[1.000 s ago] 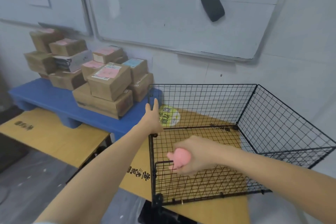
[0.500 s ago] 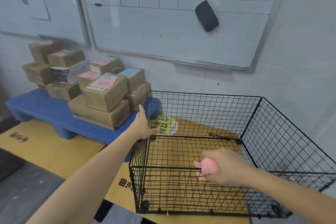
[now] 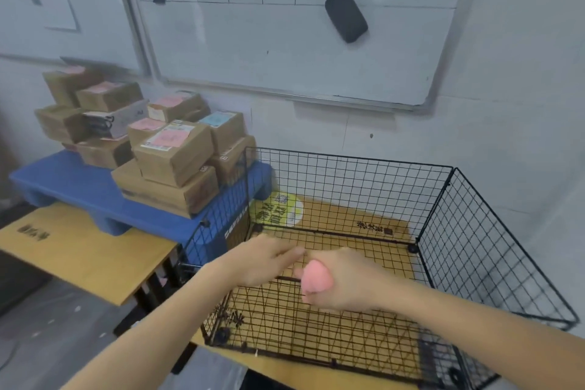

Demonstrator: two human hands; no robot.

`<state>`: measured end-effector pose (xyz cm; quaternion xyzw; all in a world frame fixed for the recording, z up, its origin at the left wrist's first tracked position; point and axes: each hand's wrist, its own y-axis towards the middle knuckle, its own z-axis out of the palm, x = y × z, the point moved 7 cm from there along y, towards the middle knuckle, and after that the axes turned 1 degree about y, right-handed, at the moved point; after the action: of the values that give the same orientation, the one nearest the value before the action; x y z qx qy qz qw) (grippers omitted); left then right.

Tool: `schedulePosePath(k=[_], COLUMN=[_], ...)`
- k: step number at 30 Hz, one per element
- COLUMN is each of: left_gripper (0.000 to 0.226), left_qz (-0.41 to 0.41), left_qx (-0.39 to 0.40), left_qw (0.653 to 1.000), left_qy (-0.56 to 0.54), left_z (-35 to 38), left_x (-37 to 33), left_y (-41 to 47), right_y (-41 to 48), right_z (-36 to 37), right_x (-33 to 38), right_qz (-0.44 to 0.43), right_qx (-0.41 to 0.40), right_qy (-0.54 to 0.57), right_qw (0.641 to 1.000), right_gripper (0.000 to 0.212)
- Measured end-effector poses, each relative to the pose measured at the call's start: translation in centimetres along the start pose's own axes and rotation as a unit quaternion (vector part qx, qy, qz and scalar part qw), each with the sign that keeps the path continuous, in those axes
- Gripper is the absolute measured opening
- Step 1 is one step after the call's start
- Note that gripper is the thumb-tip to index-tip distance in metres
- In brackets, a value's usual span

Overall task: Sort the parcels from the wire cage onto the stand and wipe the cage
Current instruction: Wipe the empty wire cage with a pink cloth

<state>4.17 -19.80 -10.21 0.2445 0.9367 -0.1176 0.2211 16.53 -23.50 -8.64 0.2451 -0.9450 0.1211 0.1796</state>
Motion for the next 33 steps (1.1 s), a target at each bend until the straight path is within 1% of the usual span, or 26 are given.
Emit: schedulePosePath(k=[2,5,7,9,12,15,19,22,25,29,33], left_gripper=[0.059,0.059,0.058,0.060,0.070,0.076,0.075,0.077,0.076,0.076,0.083], left_qz=[-0.004,-0.023,-0.027,-0.011,0.022,0.048,0.068,0.062,0.054,0.062,0.071], left_qx=[0.035,0.067,0.072,0.069,0.052,0.019,-0.052,-0.082,-0.083,-0.072,-0.072], left_qw=[0.999,0.997,0.996,0.997,0.998,0.998,0.992,0.987,0.985,0.983,0.982], left_qy=[-0.007,-0.026,-0.037,-0.036,-0.023,0.031,0.098,0.122,0.139,0.157,0.159], left_z=[0.3,0.9,1.1,1.2,1.2,0.8,-0.7,-1.9,-2.3,-2.4,-2.9], left_x=[-0.1,0.2,0.6,0.7,0.2,-0.2,-0.4,0.6,1.7,1.8,1.5], left_y=[0.1,0.3,0.5,0.6,0.6,0.6,0.5,0.7,1.8,3.3,4.1], right_y=[-0.8,-2.7,-4.2,-5.7,-6.7,-6.3,-5.5,-5.3,-6.8,-11.5,-13.7], right_z=[-0.3,-1.1,-1.3,-1.5,-1.9,-2.1,-2.0,-1.6,-1.6,-2.5,-3.1], right_x=[-1.0,-3.0,-5.0,-6.8,-7.4,-6.4,-5.2,-4.7,-5.9,-9.7,-11.2], right_qz=[0.008,0.027,0.042,0.066,0.078,0.071,0.062,0.059,0.077,0.142,0.165], right_qx=[0.014,0.026,0.039,0.040,0.024,0.005,-0.015,-0.019,-0.004,0.021,0.009], right_qy=[0.009,0.014,0.020,0.027,0.031,0.024,0.029,0.042,0.043,0.031,0.019], right_qw=[1.000,0.999,0.998,0.997,0.996,0.997,0.998,0.997,0.996,0.989,0.986], right_gripper=[0.024,0.026,0.026,0.029,0.029,0.022,0.017,0.018,0.017,0.017,0.017])
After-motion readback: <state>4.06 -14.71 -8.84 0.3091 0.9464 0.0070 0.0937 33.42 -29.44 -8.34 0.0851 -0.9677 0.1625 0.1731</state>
